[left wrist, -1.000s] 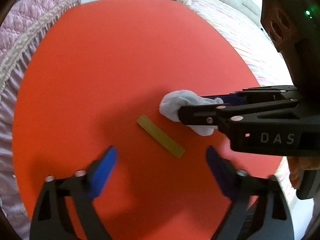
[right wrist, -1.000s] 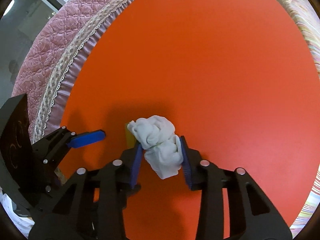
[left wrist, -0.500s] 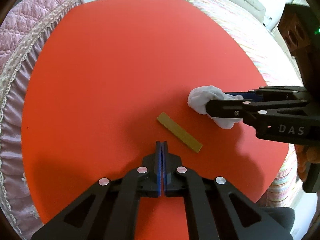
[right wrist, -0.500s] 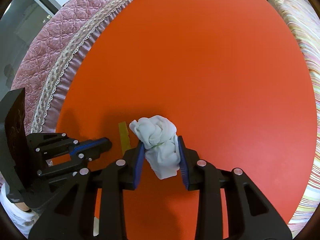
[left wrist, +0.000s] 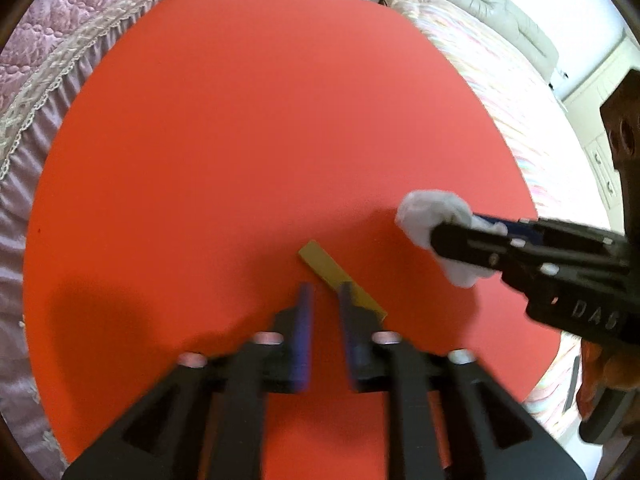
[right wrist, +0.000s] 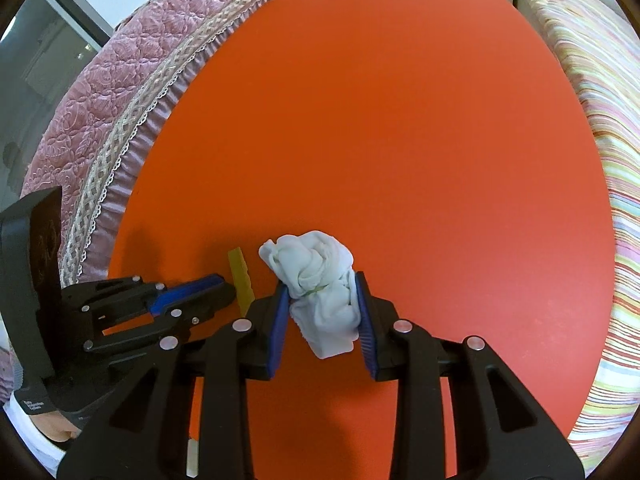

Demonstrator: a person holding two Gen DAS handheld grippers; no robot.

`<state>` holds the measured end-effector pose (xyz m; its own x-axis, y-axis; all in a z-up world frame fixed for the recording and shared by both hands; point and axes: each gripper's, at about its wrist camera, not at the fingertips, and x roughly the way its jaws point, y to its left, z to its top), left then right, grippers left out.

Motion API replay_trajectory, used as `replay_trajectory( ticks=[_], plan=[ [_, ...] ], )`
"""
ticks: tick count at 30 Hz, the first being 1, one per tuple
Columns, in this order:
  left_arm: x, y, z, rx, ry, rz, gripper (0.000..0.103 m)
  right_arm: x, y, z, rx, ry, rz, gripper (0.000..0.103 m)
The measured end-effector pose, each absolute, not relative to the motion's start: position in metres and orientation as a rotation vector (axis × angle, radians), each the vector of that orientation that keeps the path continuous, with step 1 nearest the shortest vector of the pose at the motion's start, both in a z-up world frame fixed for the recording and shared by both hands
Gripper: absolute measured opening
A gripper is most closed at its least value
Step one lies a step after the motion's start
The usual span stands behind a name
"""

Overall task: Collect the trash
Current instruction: 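Grasp the white socks with the right gripper while the left gripper grasps the wooden stick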

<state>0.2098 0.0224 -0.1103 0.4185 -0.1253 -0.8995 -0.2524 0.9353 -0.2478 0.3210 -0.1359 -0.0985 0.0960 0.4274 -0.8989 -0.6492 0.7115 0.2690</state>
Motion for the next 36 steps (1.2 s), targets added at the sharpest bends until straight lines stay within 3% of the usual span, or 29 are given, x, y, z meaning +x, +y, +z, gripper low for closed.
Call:
replay_trajectory(
  ticks=[1,2,15,17,24,28,32,34,36],
  plan=[
    [0.210,0.020,-0.106,-0.359,1.124,0.095,0.071,0.321,-0.138,-0.098,-0.214,1.238,0.805,0.031],
    [0.209,0.019,-0.103,-0.351,1.108,0.100,0.080,0.321,-0.139,-0.098,-0.214,1.237,0.803,0.031],
    [0.204,0.004,-0.115,-0.283,1.119,0.166,0.081,0.327,-0.151,-0.097,-0.212,1.222,0.769,0.031],
    [0.201,0.003,-0.114,-0.230,1.119,0.173,0.067,0.327,-0.150,-0.096,-0.214,1.221,0.770,0.031],
    [0.190,0.017,-0.108,-0.199,1.124,0.126,0.038,0.322,-0.145,-0.095,-0.224,1.215,0.779,0.031],
    [0.198,0.015,-0.107,-0.205,1.138,0.091,0.015,0.320,-0.142,-0.093,-0.231,1.210,0.783,0.031],
    [0.204,0.012,-0.108,-0.210,1.148,0.063,0.011,0.319,-0.139,-0.093,-0.236,1.208,0.783,0.031],
    [0.206,0.015,-0.108,-0.219,1.148,0.057,0.001,0.319,-0.139,-0.094,-0.239,1.208,0.783,0.031],
    [0.208,0.017,-0.109,-0.216,1.152,0.045,0.001,0.319,-0.138,-0.094,-0.242,1.207,0.784,0.031]
  ],
)
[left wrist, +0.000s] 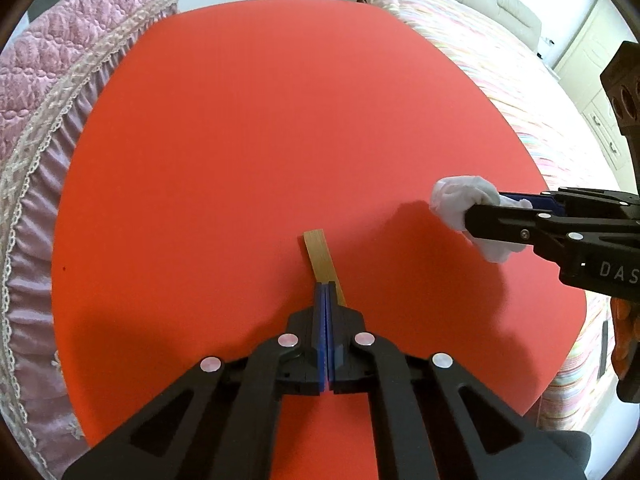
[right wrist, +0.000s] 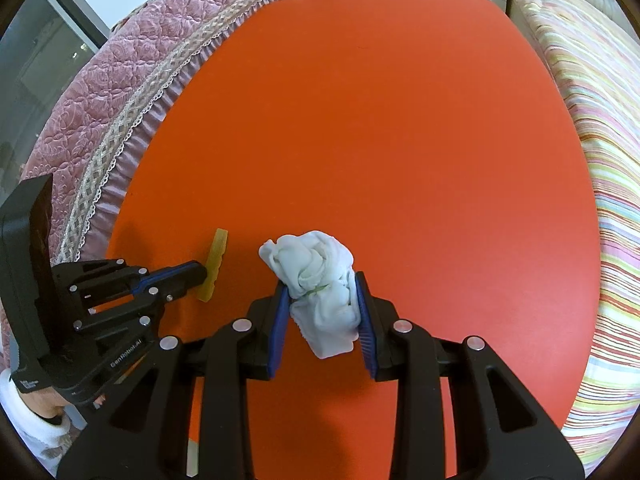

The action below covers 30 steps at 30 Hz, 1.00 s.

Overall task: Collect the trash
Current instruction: 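Grasp the white socks with the right gripper while the left gripper grasps the wooden stick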

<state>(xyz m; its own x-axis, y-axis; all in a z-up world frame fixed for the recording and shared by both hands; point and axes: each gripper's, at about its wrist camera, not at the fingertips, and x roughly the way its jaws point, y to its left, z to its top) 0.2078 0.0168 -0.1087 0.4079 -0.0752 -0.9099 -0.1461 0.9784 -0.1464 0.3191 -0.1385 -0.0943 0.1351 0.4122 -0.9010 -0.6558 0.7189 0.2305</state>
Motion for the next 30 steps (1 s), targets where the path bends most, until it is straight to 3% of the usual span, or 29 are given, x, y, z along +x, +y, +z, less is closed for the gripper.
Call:
replay_trajectory(
  ticks=[16,18,20,21,27,30],
  plan=[
    [0.204,0.017,-0.100,-0.225,1.129,0.031,0.004,0.314,-0.146,-0.093,-0.243,1.191,0.776,0.031],
    [0.208,0.018,-0.099,-0.237,1.131,0.064,0.020,0.314,-0.148,-0.091,-0.240,1.189,0.775,0.031],
    [0.211,0.020,-0.099,-0.242,1.121,0.097,0.094,0.316,-0.149,-0.090,-0.241,1.187,0.776,0.031],
    [0.211,0.020,-0.097,-0.235,1.098,0.112,0.097,0.316,-0.150,-0.090,-0.239,1.186,0.774,0.031],
    [0.219,0.014,-0.110,-0.214,1.106,0.155,0.095,0.319,-0.155,-0.094,-0.235,1.192,0.766,0.031],
    [0.219,0.009,-0.120,-0.178,1.118,0.168,0.069,0.318,-0.154,-0.097,-0.234,1.193,0.770,0.031]
  ],
)
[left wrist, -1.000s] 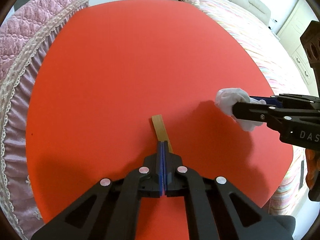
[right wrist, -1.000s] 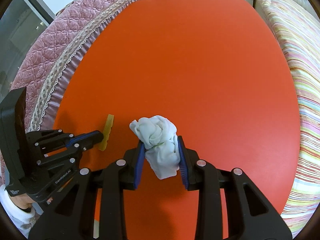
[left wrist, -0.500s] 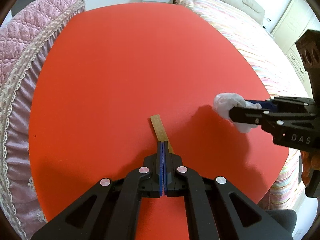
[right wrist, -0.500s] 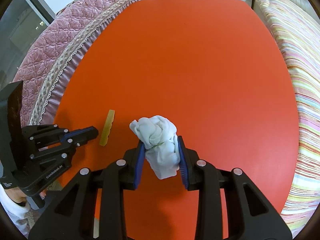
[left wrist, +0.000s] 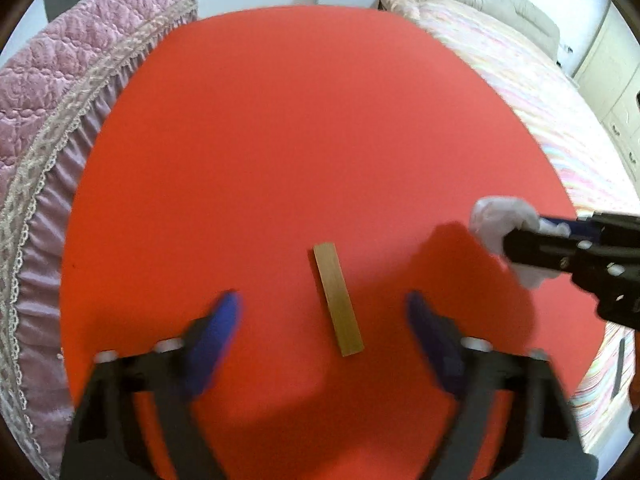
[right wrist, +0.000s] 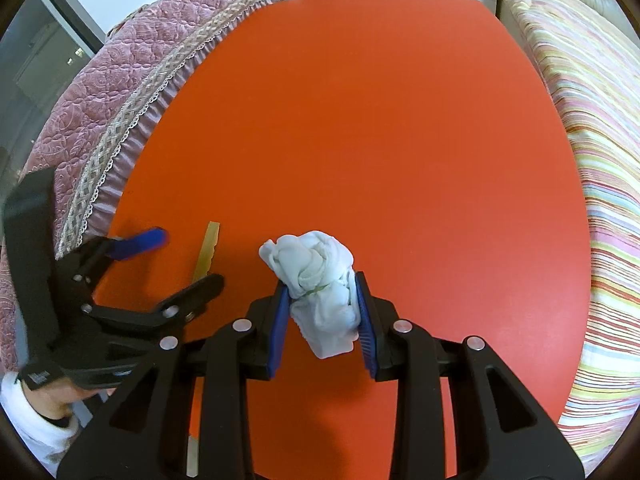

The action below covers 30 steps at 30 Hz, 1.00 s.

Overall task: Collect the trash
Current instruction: 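Grasp the white socks with the right gripper while the left gripper grasps the wooden stick, then carry the socks and wooden stick over the wastebasket and release both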

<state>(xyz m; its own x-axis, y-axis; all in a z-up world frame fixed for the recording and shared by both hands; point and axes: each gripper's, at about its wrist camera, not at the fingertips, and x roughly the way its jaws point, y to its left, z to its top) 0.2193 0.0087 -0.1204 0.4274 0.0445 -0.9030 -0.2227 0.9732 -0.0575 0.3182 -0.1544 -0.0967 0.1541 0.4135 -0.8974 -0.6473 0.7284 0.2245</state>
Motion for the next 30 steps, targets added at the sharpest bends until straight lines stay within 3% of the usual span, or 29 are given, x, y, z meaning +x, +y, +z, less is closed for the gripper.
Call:
replay_trajectory(
  ticks=[2,4,16,30],
  plan=[
    [0.218,0.005,-0.121,-0.129,1.102,0.188,0.047,0.318,-0.154,-0.098,-0.234,1.195,0.773,0.031],
    [0.218,0.007,-0.119,-0.130,1.103,0.179,0.011,0.317,-0.152,-0.098,-0.236,1.194,0.776,0.031],
    [0.206,0.022,-0.115,-0.155,1.110,0.045,0.011,0.305,-0.150,-0.095,-0.247,1.175,0.773,0.031],
    [0.145,0.004,-0.061,-0.032,1.002,-0.051,0.011,0.224,-0.168,-0.059,-0.304,1.046,0.792,0.031]
  ],
)
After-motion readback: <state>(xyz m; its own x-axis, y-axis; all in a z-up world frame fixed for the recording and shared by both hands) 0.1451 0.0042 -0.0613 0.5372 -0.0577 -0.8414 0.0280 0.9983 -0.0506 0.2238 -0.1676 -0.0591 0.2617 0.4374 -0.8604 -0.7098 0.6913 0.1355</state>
